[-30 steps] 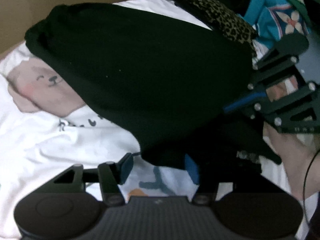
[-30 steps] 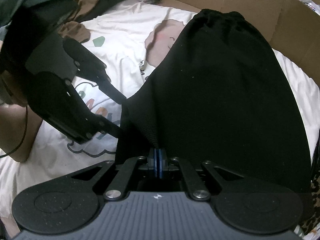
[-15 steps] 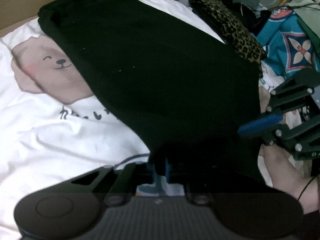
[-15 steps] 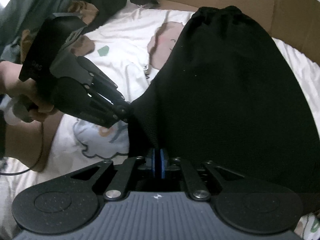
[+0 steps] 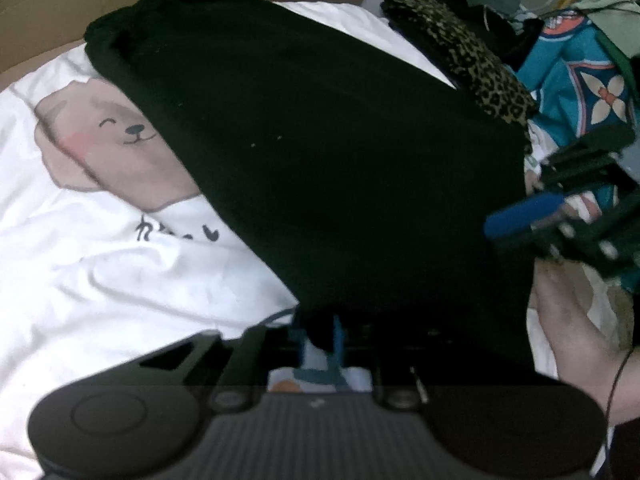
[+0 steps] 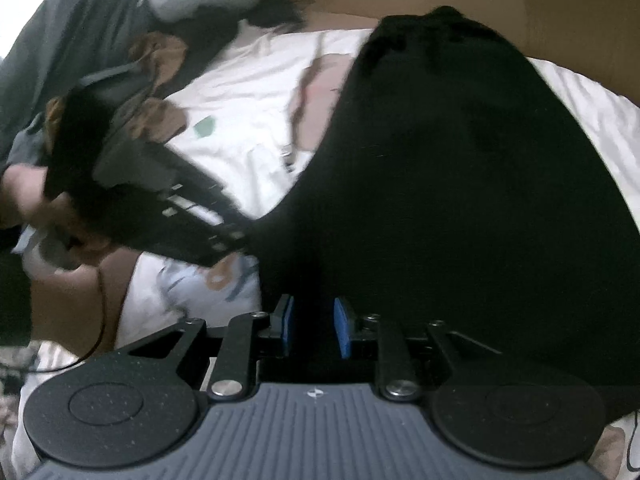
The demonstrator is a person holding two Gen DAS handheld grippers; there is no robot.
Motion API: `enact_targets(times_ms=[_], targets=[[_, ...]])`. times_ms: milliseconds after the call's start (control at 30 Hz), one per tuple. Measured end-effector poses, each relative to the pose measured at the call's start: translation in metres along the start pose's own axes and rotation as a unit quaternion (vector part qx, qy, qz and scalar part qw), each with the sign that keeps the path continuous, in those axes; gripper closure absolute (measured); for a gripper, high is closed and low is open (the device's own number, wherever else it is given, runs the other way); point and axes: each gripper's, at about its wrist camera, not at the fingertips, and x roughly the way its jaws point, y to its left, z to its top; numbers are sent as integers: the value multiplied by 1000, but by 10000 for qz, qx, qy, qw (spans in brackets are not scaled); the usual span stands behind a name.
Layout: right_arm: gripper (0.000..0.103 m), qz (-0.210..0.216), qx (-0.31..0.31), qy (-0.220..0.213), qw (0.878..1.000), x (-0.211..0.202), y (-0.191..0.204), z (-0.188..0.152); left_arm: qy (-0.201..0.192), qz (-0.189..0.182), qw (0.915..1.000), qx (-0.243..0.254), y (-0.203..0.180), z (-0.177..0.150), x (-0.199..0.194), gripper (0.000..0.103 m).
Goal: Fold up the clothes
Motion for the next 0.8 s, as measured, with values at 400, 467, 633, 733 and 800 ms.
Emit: enact_targets(times_ms=[400, 467, 633, 733, 800], targets=[[77, -1259, 797, 2, 9888, 16, -58, -32, 296, 86, 9993, -196, 9, -5, 0, 100], [77, -1309, 919, -38, 9871, 17, -67, -38, 382, 99, 9989, -244, 11, -7, 1, 101], [77, -1398, 959, -112, 9855, 14, -72, -43, 411, 194, 9988, -201, 11, -7, -7, 102], [77, -1472, 971, -114, 9843, 12, -73, -48, 348, 322, 9988, -103, 9, -5, -17, 103], [77, -1513, 1027, -101, 9831, 7, -78, -52, 266, 387, 9988, 103, 3, -5, -26, 101]])
